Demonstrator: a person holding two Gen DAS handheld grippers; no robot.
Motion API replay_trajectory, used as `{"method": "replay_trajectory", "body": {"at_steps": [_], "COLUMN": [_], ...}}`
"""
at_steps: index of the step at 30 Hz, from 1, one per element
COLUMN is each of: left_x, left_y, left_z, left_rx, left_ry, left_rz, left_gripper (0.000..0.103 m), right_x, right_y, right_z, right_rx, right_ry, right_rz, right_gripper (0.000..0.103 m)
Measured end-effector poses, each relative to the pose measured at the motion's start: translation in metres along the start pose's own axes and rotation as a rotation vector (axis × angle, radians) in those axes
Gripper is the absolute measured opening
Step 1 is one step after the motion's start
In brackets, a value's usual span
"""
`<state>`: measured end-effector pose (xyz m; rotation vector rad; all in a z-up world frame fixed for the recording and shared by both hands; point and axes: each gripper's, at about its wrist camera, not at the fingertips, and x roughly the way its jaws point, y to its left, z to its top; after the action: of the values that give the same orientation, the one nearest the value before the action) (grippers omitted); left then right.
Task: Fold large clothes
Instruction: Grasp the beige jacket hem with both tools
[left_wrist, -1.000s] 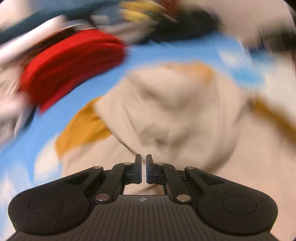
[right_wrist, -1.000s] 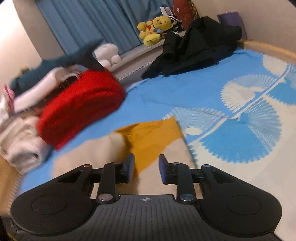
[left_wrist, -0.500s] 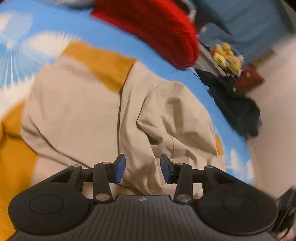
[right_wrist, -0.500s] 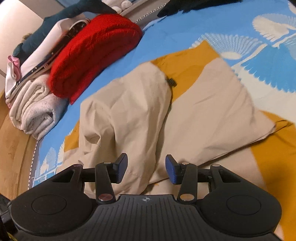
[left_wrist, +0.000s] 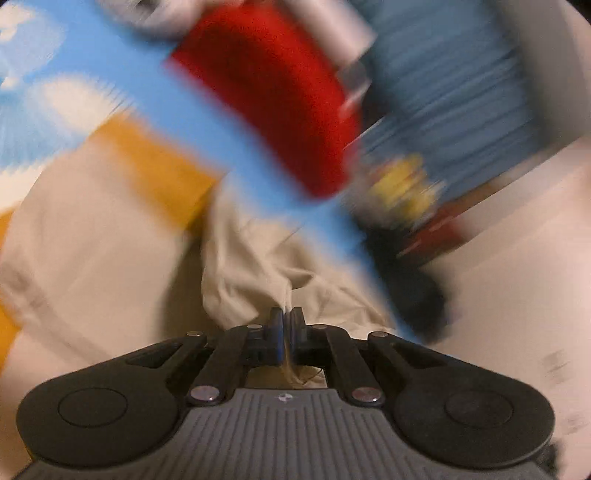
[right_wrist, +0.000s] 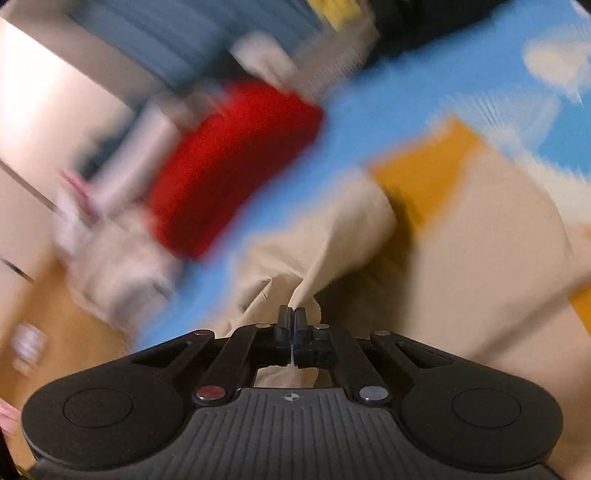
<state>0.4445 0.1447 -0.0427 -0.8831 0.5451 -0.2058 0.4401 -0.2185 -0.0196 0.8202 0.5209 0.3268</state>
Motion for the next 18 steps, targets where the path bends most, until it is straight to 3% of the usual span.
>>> {"method": "replay_trajectory", "body": {"at_steps": [1, 3, 5, 6, 8, 10, 11, 13, 14, 15, 16, 18], "left_x": [-0.014, -0.027, -0.024, -0.014, 0.005, 0.015, 0.014, 0.016, 0.019, 0.023, 0.028, 0.035], "left_y": [-0.009, -0.010, 0.005, 0.015, 0.034, 0.030, 0.024, 0.011, 0.007, 0.006, 0.010, 0.021], "left_z": [0.000, -0.007, -0.022, -0.030, -0.044, -0.042, -0.037, -0.027, -0.024, -0.023, -0.024, -0.024], "left_rx": [0.022, 0.027, -0.024, -0.049, -0.067, 0.001, 0.040, 0.119, 0.151, 0.171, 0.169, 0.105], "left_ry": [-0.042, -0.055, 0.013, 0.084, 0.190, 0.200, 0.177, 0.141, 0.134, 0.133, 0.142, 0.172], "left_rz": [-0.058, -0.074, 0.040, 0.129, 0.251, 0.315, 0.299, 0.262, 0.249, 0.246, 0.249, 0.249], "left_gripper": [0.003, 0.000, 0.000, 0.000, 0.000, 0.002, 0.003, 0.039, 0.045, 0.047, 0.047, 0.047], "right_x": [-0.010, -0.023, -0.018, -0.008, 0.009, 0.027, 0.027, 0.024, 0.023, 0.022, 0.023, 0.027], "right_y": [0.004, 0.000, -0.015, -0.029, -0.052, -0.053, -0.049, -0.042, -0.040, -0.040, -0.041, -0.046], "right_z": [-0.001, -0.010, -0.022, -0.030, -0.044, -0.051, -0.050, -0.045, -0.043, -0.040, -0.037, -0.035], "right_rx": [0.010, 0.067, 0.117, 0.148, 0.208, 0.141, 0.118, 0.091, 0.092, 0.096, 0.102, 0.117], "right_ry": [-0.035, -0.064, -0.003, 0.075, 0.184, 0.282, 0.264, 0.227, 0.208, 0.195, 0.187, 0.191], "right_rz": [0.007, -0.018, -0.170, -0.280, -0.360, -0.434, -0.446, -0.441, -0.433, -0.427, -0.415, -0.382], "right_gripper": [0.000, 0.000, 0.000, 0.000, 0.000, 0.001, 0.005, 0.005, 0.005, 0.007, 0.016, 0.025]}}
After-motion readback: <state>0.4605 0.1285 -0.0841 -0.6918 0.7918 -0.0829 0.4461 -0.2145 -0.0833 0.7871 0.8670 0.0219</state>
